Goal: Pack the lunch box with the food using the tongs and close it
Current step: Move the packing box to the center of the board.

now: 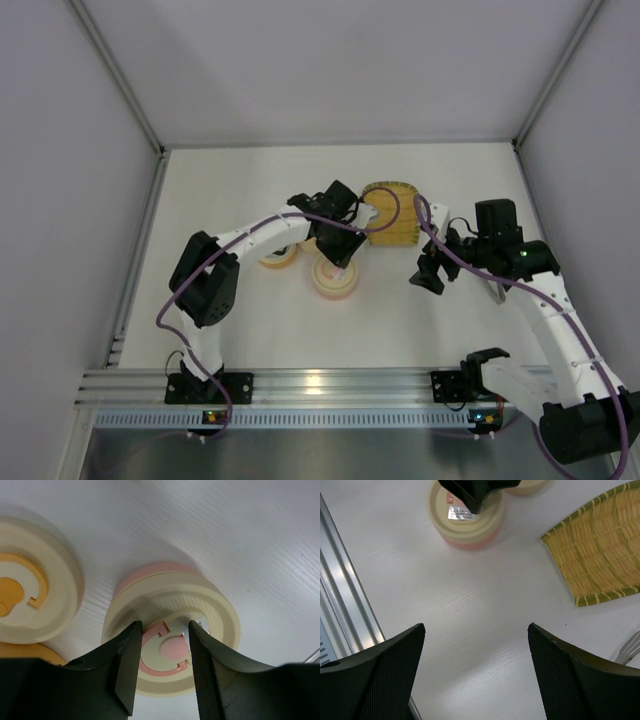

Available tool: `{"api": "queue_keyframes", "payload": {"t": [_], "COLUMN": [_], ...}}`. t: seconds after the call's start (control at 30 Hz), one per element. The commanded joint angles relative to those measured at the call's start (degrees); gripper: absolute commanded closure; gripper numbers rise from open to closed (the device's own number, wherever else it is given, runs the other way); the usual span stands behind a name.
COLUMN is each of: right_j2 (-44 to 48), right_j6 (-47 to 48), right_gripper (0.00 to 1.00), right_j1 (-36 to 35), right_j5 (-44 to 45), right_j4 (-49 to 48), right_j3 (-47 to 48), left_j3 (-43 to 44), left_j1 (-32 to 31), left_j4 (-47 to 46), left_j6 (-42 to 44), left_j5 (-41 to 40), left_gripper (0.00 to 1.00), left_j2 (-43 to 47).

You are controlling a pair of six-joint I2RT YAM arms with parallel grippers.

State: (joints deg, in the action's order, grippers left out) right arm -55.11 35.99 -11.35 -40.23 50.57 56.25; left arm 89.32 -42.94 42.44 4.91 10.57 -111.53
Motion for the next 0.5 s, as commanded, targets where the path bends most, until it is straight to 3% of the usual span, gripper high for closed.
{"api": "queue_keyframes", "payload": {"t": [0.0,0.47], "right_j2": [0.6,-1.0], "right_j6": [0.5,0.1], "right_gripper": [0.17,0.16], "right_j1": [1.2,1.2], "right_j5": [-2.0,-1.6], "right_j4": [0.0,-0.6], "right_j3": [1.7,3.1], "left_j3": [-7.9,-17.3], "left_j1": [-1.1,-7.2], "left_j4": [11.8,16.5], "left_j6": [3.7,15.6], "left_j5": [3.2,4.5], "left_gripper": [0.53,0.53], "left_j2": [-0.4,6.4]}}
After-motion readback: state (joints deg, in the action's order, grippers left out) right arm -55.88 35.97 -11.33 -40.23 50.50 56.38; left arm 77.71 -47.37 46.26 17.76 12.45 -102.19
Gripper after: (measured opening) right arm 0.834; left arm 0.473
